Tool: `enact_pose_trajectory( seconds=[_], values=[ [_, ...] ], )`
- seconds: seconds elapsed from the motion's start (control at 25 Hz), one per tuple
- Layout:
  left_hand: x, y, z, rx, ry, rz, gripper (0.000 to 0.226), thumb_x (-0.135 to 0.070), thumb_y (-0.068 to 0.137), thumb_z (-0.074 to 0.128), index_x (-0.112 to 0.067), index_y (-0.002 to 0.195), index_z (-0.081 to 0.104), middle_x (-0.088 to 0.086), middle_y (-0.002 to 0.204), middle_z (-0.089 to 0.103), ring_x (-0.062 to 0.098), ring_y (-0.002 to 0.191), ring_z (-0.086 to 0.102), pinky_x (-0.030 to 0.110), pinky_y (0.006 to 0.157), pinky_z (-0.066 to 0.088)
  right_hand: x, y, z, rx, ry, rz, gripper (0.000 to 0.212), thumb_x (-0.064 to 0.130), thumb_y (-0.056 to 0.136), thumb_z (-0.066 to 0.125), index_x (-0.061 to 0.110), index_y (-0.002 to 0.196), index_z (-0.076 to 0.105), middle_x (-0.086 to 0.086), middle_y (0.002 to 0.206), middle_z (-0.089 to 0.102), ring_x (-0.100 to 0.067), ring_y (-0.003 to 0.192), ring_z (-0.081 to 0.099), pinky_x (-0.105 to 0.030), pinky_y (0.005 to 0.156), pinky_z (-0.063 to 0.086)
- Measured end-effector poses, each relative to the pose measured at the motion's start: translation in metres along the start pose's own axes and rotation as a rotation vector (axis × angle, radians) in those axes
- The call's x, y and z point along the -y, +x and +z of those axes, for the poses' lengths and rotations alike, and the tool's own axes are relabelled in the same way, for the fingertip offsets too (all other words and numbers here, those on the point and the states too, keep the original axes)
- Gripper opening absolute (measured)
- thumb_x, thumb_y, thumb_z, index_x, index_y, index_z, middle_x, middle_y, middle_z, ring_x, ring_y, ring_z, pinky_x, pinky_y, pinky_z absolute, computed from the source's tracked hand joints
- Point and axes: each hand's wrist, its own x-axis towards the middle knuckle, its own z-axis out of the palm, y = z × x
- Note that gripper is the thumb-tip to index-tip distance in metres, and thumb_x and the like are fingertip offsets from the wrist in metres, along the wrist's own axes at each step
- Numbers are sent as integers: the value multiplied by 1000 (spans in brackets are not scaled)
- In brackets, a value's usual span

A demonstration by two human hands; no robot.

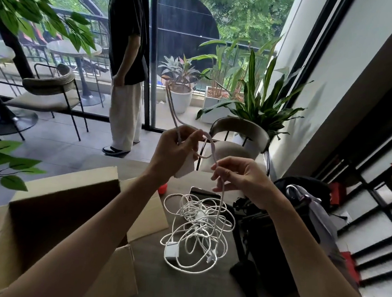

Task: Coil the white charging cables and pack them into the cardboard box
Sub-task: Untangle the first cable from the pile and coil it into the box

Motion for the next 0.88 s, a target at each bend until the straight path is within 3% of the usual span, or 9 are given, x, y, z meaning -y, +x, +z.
enact_pose_trajectory(
  seconds=[0.12,0.2,0.28,0.36,0.44,0.56,0.68,0.76,0.88],
  values=[
    [6,-7,3,202,0,-99,7,-26,95,65,-20,97,67,0,75,68,18,58,65,28,51,53,12,1,10,-220,57,-44,10,-3,94,59,-7,102,64,-20,81,66,-21,63,66,-43,68,64],
    [11,-15,11,266,32,-92,30,-25,87,74,-19,113,61,2,94,69,16,64,68,26,54,54,27,4,15,-365,120,-71,13,-1,95,59,-4,108,61,-26,88,67,-22,66,69,-35,63,63],
    [14,-19,27,233,126,44,56,-19,79,82,-12,125,53,10,120,59,13,83,68,22,62,55,44,9,21,-450,221,-92,14,1,95,61,0,107,55,-25,93,68,-23,72,72,-33,63,62],
    [16,-19,42,119,332,214,55,-16,78,83,-8,125,57,13,129,51,0,102,61,14,71,54,58,17,25,-452,360,-132,12,1,94,62,1,102,54,-20,91,69,-23,73,73,-33,64,61],
    [11,-15,50,16,355,207,28,-17,88,74,-14,115,66,9,120,59,-8,89,64,15,71,56,64,23,23,-473,393,-185,4,4,97,59,2,99,55,-18,89,70,-23,71,74,-32,63,61],
    [0,-5,43,107,5,-81,9,-18,100,57,-19,96,65,3,82,72,16,56,66,32,54,56,35,27,9,-548,204,-116,11,5,102,45,10,100,55,-15,88,69,-22,71,70,-27,56,58],
    [-6,2,35,94,-62,-131,13,-24,103,52,-17,96,61,3,61,67,20,50,58,27,48,46,-22,19,11,-7,-180,159,24,-6,97,44,8,108,59,-15,101,68,-21,83,64,-26,70,57],
    [-8,9,34,31,-41,-82,13,-24,102,53,-20,94,62,0,58,64,18,52,58,28,51,46,-55,11,19,360,-523,216,21,6,100,51,12,106,70,-4,101,74,-14,90,67,-27,82,54],
    [0,15,19,50,-32,-71,23,-25,101,54,-18,123,53,2,66,67,17,51,61,28,49,51,-63,11,22,265,-512,128,19,6,101,53,6,97,72,-3,86,75,-13,82,72,-24,74,54]
  ],
)
